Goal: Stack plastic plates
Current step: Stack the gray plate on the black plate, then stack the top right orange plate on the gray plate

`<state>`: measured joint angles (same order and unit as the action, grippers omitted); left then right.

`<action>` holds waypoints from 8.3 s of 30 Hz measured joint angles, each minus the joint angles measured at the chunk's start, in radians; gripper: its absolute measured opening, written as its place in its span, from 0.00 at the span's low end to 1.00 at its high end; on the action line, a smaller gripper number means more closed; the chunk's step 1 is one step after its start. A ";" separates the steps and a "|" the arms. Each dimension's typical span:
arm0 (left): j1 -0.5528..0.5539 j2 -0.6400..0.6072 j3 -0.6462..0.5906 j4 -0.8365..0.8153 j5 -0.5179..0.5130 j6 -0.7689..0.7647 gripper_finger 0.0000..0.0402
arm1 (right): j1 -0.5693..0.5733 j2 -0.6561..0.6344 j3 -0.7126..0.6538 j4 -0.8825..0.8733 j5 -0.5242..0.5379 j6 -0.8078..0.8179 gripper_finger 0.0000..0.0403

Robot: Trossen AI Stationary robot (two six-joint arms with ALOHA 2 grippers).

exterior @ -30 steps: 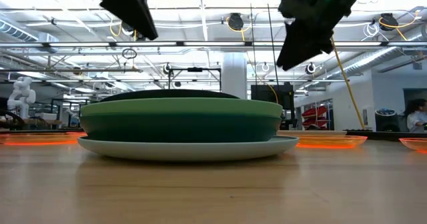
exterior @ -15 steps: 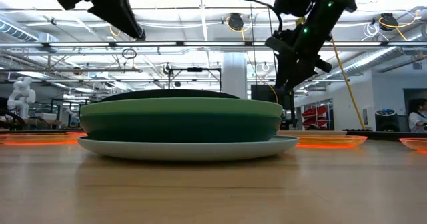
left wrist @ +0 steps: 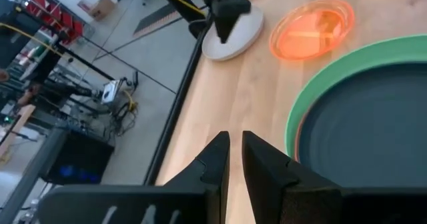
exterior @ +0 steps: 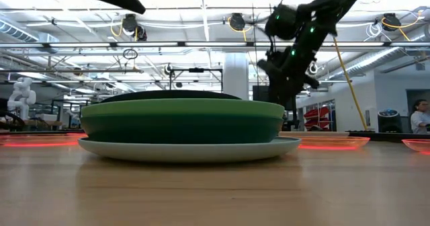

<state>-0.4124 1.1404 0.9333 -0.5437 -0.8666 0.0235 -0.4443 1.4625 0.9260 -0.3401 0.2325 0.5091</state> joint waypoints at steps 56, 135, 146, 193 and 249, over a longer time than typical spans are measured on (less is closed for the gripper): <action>0.008 -0.008 0.000 -0.066 0.005 -0.123 0.12 | -0.022 0.199 0.000 -0.086 0.099 -0.205 0.01; 0.008 -0.007 0.000 -0.059 0.004 -0.183 0.12 | 0.717 0.311 0.574 -0.672 0.009 -0.270 0.18; 0.005 -0.007 0.000 -0.059 0.005 -0.191 0.12 | 0.722 0.146 0.181 -0.440 0.004 -0.252 0.18; 0.006 -0.007 0.000 -0.055 0.005 -0.168 0.12 | 0.694 0.080 -0.150 -0.190 0.074 -0.094 0.06; 0.006 -0.007 0.000 -0.059 0.005 -0.156 0.12 | 0.789 0.436 0.610 -0.247 -0.002 -0.570 0.01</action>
<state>-0.4062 1.1329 0.9337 -0.6026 -0.8619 -0.1329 0.3447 1.8985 1.5364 -0.5869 0.2310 -0.0607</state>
